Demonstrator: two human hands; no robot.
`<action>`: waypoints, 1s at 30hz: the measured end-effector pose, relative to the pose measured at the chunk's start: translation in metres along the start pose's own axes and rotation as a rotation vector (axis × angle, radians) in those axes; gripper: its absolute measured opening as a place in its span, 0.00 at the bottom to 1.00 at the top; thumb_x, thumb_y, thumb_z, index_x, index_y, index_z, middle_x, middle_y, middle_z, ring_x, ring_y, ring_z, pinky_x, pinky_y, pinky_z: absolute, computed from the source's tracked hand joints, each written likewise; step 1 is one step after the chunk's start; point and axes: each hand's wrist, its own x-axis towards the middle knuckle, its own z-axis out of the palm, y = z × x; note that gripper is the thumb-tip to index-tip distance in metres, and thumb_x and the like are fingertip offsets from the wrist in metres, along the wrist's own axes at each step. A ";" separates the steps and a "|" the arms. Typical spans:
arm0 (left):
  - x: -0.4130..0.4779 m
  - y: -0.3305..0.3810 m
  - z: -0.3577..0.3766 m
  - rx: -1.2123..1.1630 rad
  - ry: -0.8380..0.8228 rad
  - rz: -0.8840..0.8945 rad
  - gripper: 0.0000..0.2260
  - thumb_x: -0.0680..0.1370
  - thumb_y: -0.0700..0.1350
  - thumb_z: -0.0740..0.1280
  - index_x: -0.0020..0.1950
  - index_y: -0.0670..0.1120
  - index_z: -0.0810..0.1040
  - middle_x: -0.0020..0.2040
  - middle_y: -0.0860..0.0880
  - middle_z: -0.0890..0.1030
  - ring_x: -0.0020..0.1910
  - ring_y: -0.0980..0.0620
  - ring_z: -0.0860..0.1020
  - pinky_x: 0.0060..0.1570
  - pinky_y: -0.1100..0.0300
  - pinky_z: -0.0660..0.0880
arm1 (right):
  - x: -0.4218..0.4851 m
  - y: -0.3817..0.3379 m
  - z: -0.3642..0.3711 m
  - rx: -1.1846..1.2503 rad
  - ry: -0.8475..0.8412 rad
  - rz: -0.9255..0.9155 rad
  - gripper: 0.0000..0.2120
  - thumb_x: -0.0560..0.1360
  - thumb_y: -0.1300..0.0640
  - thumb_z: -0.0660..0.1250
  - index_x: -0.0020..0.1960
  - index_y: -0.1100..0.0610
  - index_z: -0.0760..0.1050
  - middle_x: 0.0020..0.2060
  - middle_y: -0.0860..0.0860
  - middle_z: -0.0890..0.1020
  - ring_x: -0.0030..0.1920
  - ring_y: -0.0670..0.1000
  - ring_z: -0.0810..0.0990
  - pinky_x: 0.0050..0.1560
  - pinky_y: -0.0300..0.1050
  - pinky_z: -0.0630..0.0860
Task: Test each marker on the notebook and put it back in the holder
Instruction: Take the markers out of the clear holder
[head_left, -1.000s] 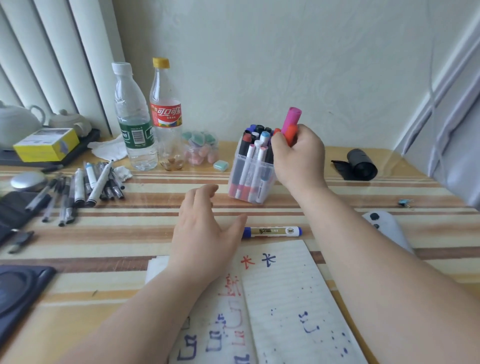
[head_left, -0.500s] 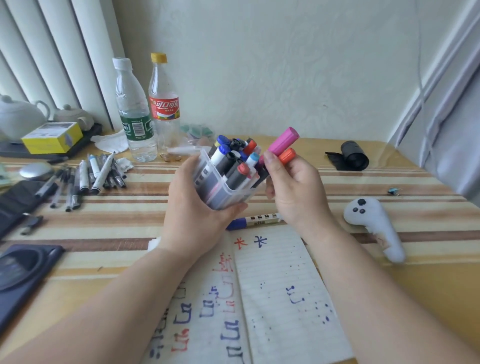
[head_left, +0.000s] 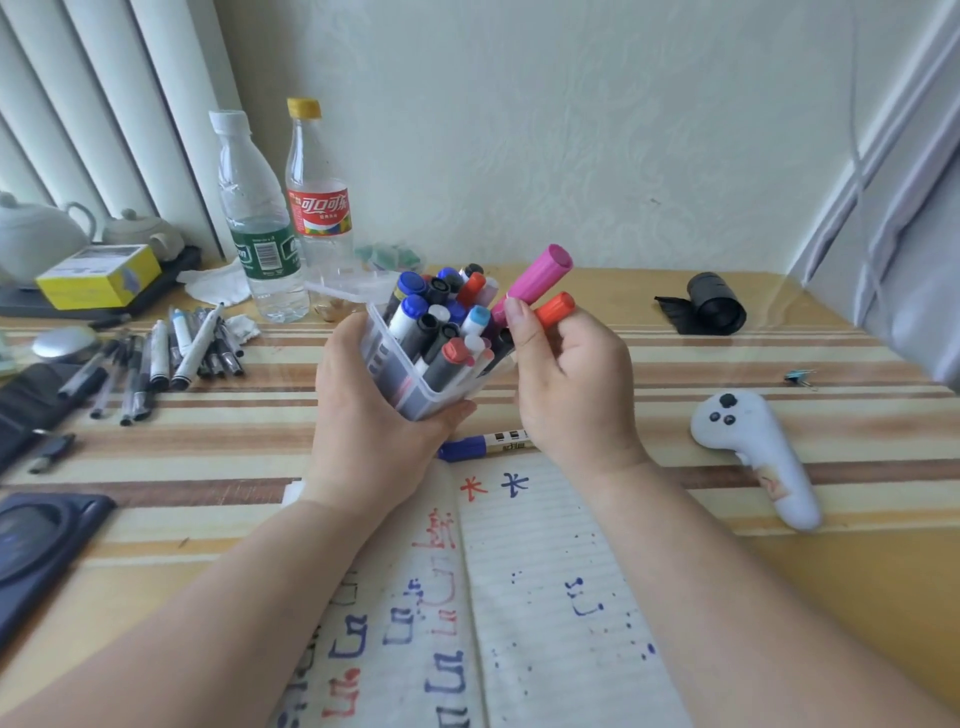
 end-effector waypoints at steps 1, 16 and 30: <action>-0.001 0.001 0.000 0.017 0.006 0.007 0.49 0.61 0.56 0.84 0.74 0.53 0.60 0.68 0.50 0.72 0.70 0.49 0.71 0.69 0.45 0.71 | -0.001 0.002 0.001 0.017 -0.008 0.020 0.19 0.82 0.49 0.64 0.36 0.57 0.72 0.25 0.51 0.75 0.28 0.54 0.75 0.30 0.47 0.71; 0.000 -0.001 0.003 -0.019 -0.012 -0.013 0.49 0.61 0.58 0.82 0.74 0.51 0.60 0.68 0.50 0.73 0.70 0.47 0.72 0.67 0.44 0.72 | 0.001 0.005 0.008 -0.112 0.147 -0.140 0.18 0.81 0.49 0.65 0.36 0.56 0.70 0.26 0.45 0.70 0.29 0.50 0.68 0.31 0.36 0.63; 0.000 0.002 -0.002 -0.054 0.008 -0.079 0.44 0.62 0.54 0.84 0.70 0.58 0.62 0.65 0.53 0.75 0.65 0.51 0.75 0.63 0.50 0.75 | 0.012 -0.012 -0.016 0.096 0.290 -0.044 0.16 0.82 0.44 0.62 0.39 0.50 0.69 0.26 0.55 0.73 0.24 0.48 0.79 0.24 0.42 0.73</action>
